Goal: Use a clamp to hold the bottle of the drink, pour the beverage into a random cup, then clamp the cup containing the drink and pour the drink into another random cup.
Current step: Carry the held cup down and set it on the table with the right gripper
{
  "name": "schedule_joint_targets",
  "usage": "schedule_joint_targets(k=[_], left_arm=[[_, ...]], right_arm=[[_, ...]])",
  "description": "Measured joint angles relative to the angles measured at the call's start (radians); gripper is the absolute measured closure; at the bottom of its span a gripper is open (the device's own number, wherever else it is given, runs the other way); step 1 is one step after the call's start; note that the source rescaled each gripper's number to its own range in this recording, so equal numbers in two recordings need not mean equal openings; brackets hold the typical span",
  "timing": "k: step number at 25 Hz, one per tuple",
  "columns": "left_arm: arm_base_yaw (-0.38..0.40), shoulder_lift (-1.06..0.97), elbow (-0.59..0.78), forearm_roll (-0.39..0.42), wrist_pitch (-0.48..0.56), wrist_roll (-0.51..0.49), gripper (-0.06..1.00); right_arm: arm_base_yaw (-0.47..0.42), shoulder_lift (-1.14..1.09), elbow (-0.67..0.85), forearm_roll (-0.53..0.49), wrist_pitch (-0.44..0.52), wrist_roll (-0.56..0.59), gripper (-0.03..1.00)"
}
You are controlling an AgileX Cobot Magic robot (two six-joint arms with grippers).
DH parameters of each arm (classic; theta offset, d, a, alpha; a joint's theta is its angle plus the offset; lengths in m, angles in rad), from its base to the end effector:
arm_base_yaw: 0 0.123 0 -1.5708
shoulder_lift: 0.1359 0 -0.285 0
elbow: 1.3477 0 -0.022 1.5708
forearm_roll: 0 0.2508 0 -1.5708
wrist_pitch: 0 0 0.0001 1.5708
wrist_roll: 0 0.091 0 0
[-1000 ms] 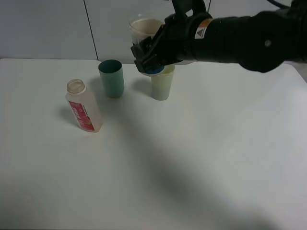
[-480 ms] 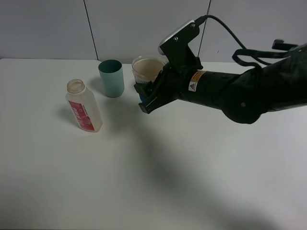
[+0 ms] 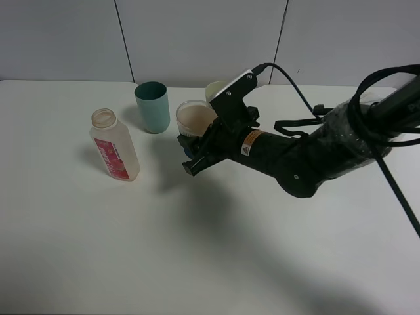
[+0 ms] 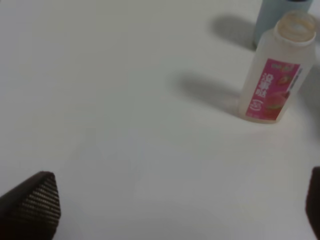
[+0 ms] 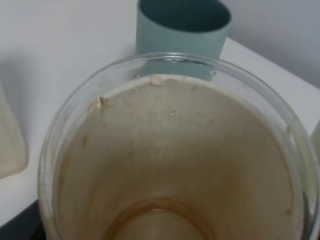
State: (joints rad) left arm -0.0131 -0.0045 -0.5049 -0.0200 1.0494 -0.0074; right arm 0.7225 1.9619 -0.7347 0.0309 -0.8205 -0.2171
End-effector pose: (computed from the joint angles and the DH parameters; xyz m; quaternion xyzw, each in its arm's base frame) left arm -0.0057 -0.0015 0.2796 0.0028 0.8477 -0.0154 0.5302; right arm 0.2672 0.2328 0.1219 -0.3534 0.7295 0.1435 0.5677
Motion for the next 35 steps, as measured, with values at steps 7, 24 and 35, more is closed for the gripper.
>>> schedule_joint_targets(k=[7, 24, 35], left_arm=[[0.000, 0.000, 0.000, 0.000, 0.000, 0.000, -0.06], [0.000, 0.000, 0.000, 0.000, 0.000, -0.001, -0.06], [0.000, 0.000, 0.000, 0.000, 0.000, 0.000, -0.06]], right_arm=[[0.000, 0.065, 0.000, 0.005, -0.040, 0.029, 0.97], [0.000, 0.146, -0.001, 0.020, -0.094, 0.089, 0.97], [0.000, 0.146, -0.002, 0.030, -0.096, 0.141, 0.97]])
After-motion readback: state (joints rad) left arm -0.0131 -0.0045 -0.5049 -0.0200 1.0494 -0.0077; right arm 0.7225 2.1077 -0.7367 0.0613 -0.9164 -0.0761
